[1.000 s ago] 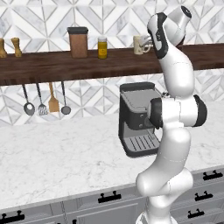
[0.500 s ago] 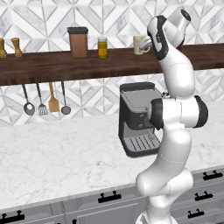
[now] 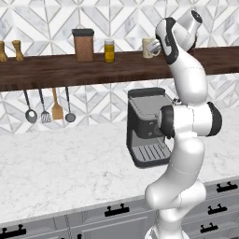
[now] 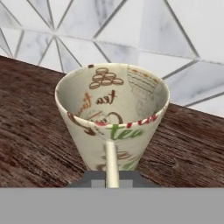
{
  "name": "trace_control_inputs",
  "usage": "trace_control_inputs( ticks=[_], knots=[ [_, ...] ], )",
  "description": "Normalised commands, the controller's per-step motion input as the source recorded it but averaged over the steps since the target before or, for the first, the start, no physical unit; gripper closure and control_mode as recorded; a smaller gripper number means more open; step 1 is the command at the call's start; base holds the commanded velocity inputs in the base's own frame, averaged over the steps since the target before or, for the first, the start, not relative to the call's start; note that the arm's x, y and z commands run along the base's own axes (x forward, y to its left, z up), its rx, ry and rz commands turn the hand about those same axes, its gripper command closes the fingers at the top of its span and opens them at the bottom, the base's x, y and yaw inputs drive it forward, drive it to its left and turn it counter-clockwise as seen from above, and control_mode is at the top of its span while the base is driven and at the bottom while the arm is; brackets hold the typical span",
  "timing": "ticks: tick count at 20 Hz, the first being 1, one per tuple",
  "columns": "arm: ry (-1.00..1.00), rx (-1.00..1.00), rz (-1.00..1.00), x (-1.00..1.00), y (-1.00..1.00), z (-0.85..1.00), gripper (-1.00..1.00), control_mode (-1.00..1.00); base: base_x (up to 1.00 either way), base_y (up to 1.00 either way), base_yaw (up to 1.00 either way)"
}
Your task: Gather all objects into one cabinet and sort the glasses and bowls to opposite sides.
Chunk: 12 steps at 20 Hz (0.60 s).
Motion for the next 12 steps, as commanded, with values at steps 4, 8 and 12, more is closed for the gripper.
trace_control_inputs(
  ticks=[4,8,12],
  knots=[
    [0.0,0.0,0.0,0.0,0.0,0.0,1.0,-1.0,0.0,0.0,0.0],
    [0.0,0.0,0.0,0.0,0.0,0.0,1.0,-1.0,0.0,0.0,0.0],
    [0.0,0.0,0.0,0.0,0.0,0.0,1.0,-1.0,0.0,0.0,0.0]
  ],
)
